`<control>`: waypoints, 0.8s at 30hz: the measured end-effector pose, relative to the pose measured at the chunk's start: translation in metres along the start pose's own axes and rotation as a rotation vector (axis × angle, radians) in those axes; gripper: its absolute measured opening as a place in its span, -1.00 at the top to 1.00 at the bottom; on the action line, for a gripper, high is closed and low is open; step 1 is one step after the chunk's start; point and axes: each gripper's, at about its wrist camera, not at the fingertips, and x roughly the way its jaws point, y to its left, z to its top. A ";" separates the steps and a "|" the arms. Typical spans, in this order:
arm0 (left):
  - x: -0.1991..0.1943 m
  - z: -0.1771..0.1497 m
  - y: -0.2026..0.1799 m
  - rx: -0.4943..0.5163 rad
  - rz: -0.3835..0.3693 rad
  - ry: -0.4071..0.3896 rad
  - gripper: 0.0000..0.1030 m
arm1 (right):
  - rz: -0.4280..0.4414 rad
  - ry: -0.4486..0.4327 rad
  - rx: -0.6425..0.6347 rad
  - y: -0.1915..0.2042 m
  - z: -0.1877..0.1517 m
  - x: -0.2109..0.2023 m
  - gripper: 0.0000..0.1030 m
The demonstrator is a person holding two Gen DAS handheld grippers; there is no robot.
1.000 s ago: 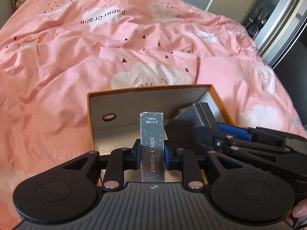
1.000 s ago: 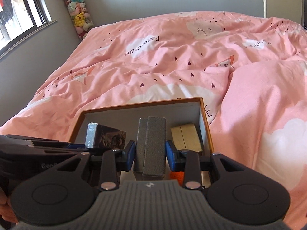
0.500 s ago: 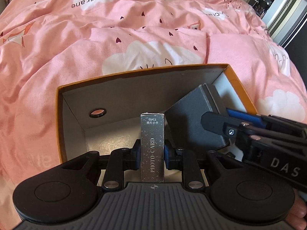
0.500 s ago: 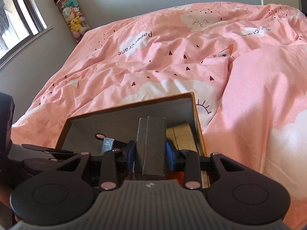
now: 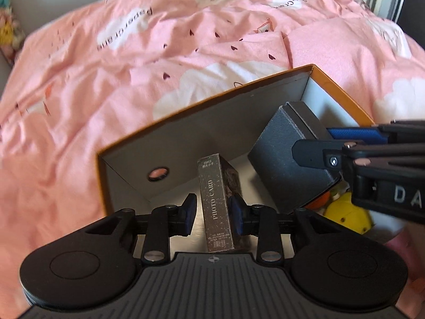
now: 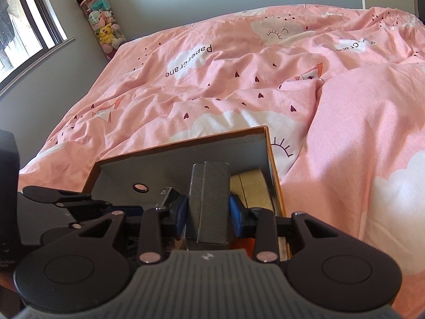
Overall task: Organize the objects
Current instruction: 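Lower the gift box and photo card pack into the box and open both tools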
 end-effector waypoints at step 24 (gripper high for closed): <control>-0.069 -0.014 0.088 -0.314 -0.138 -0.201 0.21 | -0.024 0.113 -0.015 0.039 -0.002 0.040 0.30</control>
